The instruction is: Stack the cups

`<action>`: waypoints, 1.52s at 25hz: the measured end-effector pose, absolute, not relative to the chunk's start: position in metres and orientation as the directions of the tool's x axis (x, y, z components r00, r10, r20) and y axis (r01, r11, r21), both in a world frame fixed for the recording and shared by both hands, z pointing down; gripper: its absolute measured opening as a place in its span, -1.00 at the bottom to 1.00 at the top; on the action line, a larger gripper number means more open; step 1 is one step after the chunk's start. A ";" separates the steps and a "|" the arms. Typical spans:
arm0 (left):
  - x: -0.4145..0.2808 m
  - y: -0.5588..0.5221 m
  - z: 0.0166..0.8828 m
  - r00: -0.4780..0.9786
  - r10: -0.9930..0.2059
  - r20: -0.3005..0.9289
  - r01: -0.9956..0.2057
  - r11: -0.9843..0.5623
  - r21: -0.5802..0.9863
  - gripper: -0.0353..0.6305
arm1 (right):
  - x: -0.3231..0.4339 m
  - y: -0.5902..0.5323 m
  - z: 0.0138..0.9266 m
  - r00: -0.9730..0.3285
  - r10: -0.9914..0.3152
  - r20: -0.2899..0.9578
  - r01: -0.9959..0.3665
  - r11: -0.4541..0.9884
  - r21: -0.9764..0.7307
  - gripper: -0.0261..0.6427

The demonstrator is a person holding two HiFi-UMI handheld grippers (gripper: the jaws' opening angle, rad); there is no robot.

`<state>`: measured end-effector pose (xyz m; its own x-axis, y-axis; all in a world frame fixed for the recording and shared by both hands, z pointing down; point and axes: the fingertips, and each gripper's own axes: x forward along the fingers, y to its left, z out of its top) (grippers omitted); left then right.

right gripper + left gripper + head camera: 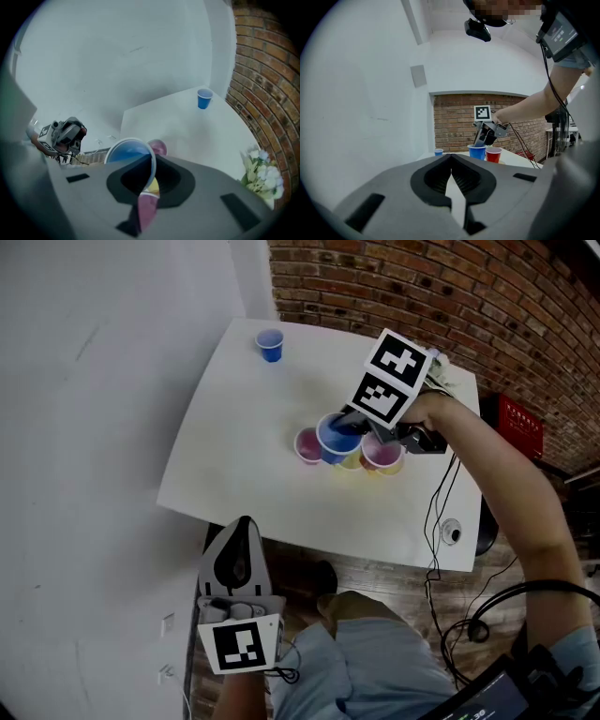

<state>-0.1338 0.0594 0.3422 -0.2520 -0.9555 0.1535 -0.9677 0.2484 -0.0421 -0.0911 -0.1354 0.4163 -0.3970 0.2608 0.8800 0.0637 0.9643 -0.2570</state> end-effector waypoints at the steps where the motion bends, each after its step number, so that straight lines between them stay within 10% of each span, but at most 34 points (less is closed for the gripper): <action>1: -0.134 0.059 0.342 -0.251 -0.956 0.150 -0.968 0.247 -0.044 -0.87 | -0.091 -0.135 0.417 -0.396 0.261 0.880 0.064 0.964 -0.258 -0.85; 38: -0.144 0.061 0.347 -0.270 -0.950 0.157 -0.962 0.261 -0.075 -0.87 | -0.099 -0.147 0.425 -0.382 0.295 0.876 0.079 0.955 -0.287 -0.86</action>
<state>-0.1441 0.0609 0.3473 -0.2701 -0.9499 0.1571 -0.9623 0.2612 -0.0751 -0.0986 -0.1475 0.4247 -0.3824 0.2951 0.8756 0.0786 0.9546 -0.2874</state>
